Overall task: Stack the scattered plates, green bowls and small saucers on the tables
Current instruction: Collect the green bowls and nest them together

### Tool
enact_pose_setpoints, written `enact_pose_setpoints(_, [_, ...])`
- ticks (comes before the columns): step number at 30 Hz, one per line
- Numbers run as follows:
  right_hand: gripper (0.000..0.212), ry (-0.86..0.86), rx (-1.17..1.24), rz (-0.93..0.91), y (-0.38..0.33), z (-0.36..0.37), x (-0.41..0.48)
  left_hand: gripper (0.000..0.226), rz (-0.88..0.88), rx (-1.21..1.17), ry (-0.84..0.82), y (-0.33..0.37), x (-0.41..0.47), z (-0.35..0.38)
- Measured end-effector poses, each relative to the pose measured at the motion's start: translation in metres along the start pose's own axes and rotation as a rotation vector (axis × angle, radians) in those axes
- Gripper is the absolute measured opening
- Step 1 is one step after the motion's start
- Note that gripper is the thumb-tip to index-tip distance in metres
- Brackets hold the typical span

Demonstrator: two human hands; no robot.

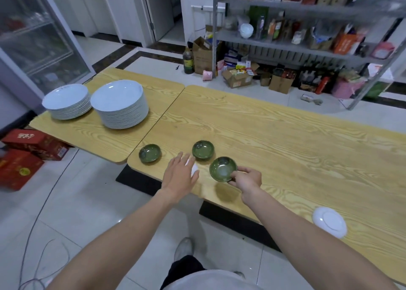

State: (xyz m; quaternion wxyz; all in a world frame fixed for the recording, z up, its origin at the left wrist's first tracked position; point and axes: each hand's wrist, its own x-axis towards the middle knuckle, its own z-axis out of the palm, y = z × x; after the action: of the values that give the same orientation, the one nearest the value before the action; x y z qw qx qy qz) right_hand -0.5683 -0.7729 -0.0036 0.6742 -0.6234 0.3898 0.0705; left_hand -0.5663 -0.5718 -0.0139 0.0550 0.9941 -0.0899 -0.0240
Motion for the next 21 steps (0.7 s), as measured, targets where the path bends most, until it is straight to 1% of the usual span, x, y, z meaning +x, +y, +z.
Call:
enact_pose_setpoints(5, [0.027, -0.008, 0.006, -0.014, -0.007, 0.048, -0.006, 0.056, -0.012, -0.005, 0.003, -0.046, 0.011, -0.006])
enact_pose_setpoints(10, [0.025, -0.013, 0.006, -0.012, -0.009, 0.094, -0.007, 0.056, -0.004, -0.059, 0.024, -0.092, 0.025, -0.003])
enact_pose_setpoints(13, [0.029, -0.020, 0.011, 0.001, -0.008, 0.118, -0.004, 0.054, -0.018, -0.079, 0.017, -0.119, 0.034, 0.003])
enact_pose_setpoints(15, [0.033, -0.011, 0.000, 0.002, -0.008, 0.131, -0.003, 0.049, -0.028, -0.101, 0.015, -0.136, 0.039, 0.007])
enact_pose_setpoints(17, [0.032, -0.002, -0.004, 0.000, -0.007, 0.141, -0.004, 0.041, -0.038, -0.131, 0.033, -0.150, 0.043, 0.009])
enact_pose_setpoints(19, [0.028, 0.011, -0.003, -0.001, -0.008, 0.148, -0.004, 0.038, -0.082, -0.156, 0.039, -0.163, 0.045, 0.013])
enact_pose_setpoints(21, [0.028, 0.025, 0.003, 0.003, -0.008, 0.153, -0.005, 0.038, -0.169, -0.204, 0.056, -0.174, 0.048, 0.019])
